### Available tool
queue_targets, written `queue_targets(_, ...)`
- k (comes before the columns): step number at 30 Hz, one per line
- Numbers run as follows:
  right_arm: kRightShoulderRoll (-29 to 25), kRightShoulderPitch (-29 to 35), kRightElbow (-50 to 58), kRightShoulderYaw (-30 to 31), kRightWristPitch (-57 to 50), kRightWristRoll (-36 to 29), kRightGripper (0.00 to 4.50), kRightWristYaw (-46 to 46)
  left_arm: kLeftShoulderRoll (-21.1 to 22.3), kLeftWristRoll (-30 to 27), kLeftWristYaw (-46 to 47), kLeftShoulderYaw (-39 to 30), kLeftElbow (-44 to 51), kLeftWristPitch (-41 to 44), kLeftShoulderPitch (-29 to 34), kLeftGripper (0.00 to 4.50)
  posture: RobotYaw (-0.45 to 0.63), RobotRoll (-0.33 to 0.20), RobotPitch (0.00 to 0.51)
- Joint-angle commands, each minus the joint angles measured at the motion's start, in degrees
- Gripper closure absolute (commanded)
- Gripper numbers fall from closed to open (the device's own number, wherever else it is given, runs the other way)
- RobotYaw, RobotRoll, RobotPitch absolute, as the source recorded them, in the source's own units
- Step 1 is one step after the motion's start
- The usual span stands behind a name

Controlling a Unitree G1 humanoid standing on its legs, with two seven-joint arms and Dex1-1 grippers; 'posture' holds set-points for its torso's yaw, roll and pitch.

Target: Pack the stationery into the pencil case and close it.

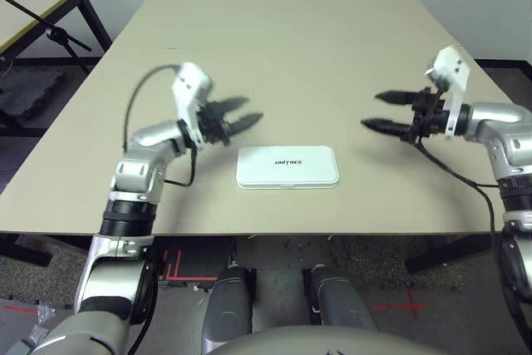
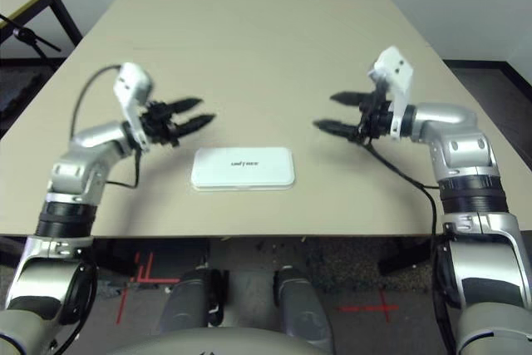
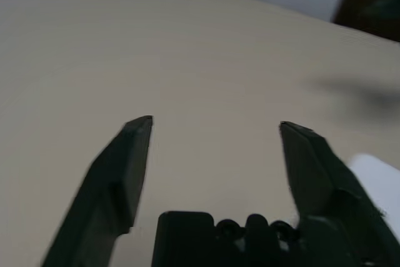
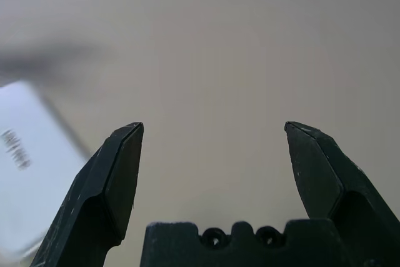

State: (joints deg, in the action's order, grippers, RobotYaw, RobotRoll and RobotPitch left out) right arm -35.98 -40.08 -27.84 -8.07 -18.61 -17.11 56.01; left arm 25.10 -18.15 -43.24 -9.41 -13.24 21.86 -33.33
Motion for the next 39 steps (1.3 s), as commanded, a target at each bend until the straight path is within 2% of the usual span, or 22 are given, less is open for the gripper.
queue_targets(1,2.4,-2.3,-8.6,-4.9,5.2,0.6,0.00,-11.2,0.4,0.4,7.5,-5.4,-9.3,-4.5,-3.4,0.04,-0.04,0.000,0.073)
queue_targets(9,3.2,-5.0,-26.3,-11.2,18.6,2.7,0.00,-31.8,2.3,3.9,19.6,-9.8,-28.4,-18.1,-7.7,0.04,-0.05,0.000,0.072)
queue_targets(18,3.7,-5.9,-36.1,-14.0,23.5,2.2,0.00,-41.7,3.6,5.1,29.4,-11.8,-42.2,-27.4,-11.0,0.04,-0.05,0.000,0.084)
queue_targets(33,5.3,-4.9,-37.8,-13.7,24.8,2.2,0.00,-41.9,4.2,6.1,30.8,-11.0,-43.1,-29.6,-11.1,0.04,-0.05,0.000,0.087)
queue_targets(39,4.4,-4.9,-38.1,-13.1,25.0,2.9,0.00,-41.4,2.4,5.8,29.7,-10.0,-41.2,-29.8,-9.8,0.04,-0.06,0.000,0.091)
